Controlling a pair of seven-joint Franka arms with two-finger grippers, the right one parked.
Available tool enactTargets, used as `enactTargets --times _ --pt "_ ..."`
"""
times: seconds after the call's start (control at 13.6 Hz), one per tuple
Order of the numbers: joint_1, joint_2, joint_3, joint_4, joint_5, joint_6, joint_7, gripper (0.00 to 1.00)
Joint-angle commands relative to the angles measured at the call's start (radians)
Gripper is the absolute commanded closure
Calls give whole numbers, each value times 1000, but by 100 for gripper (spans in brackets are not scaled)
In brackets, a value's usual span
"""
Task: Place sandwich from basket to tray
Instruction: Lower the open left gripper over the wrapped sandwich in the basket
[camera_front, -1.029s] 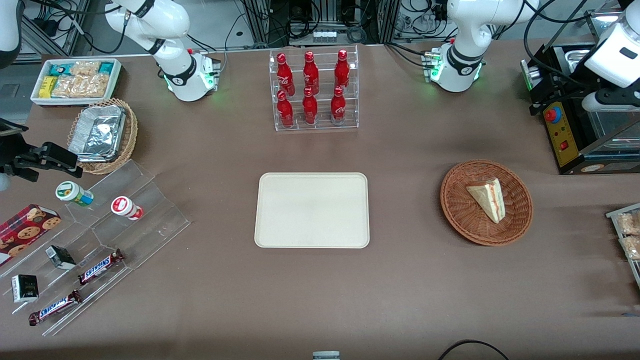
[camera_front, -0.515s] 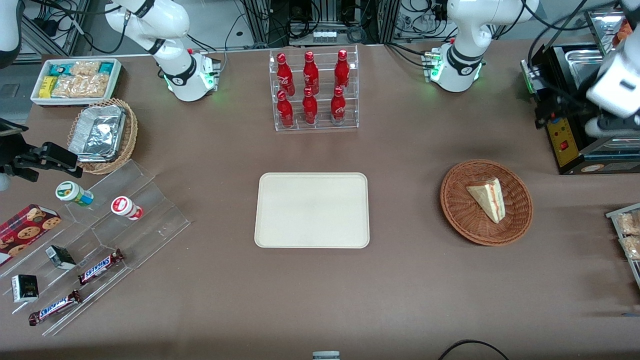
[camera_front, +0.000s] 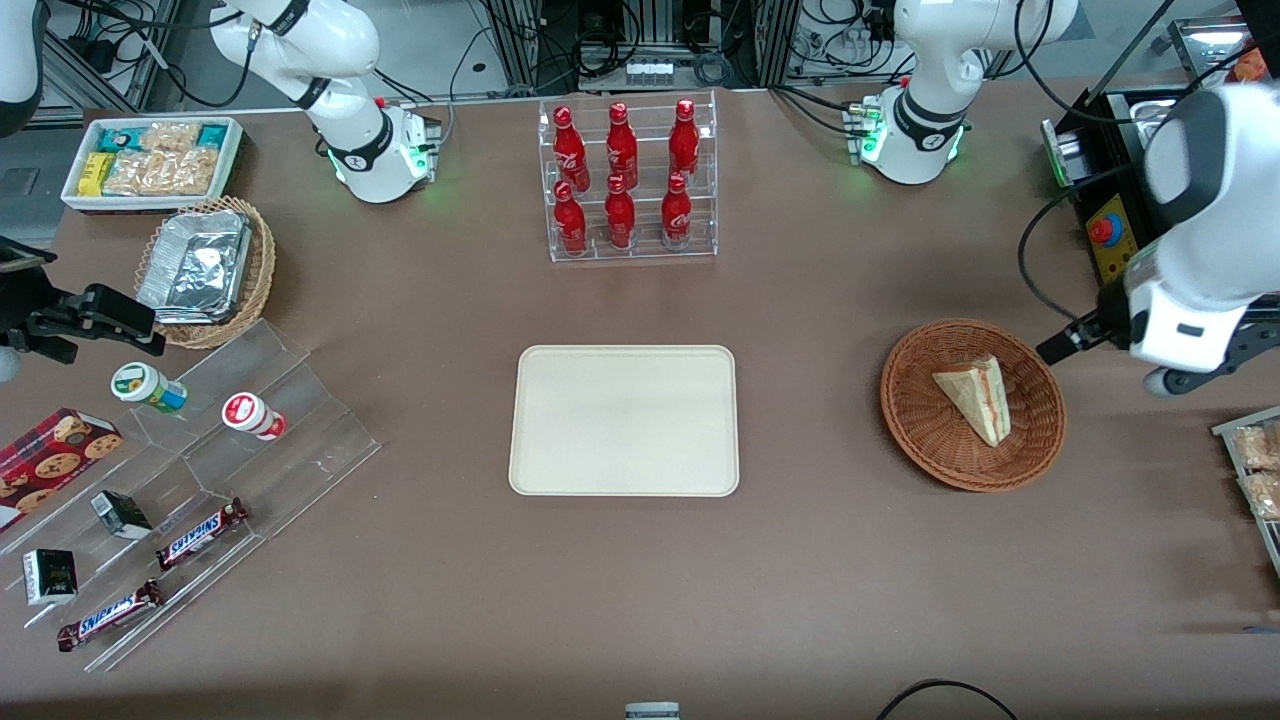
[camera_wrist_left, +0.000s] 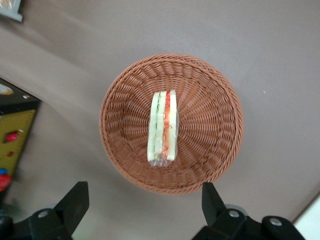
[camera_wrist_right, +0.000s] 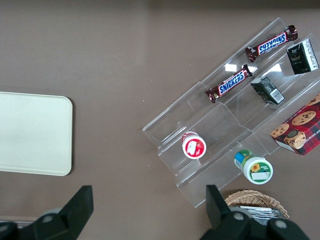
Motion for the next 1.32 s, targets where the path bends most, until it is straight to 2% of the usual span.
enactTargets --times 0.0,0.15,0.51,1.25 --pt "24 -25 -6 -143 -4 156 -84 0" --pt "26 -22 -6 -282 -2 351 -155 0" --pt "21 40 -6 -391 7 528 -192 0" --pt "-3 154 -6 -395 10 663 -252 0"
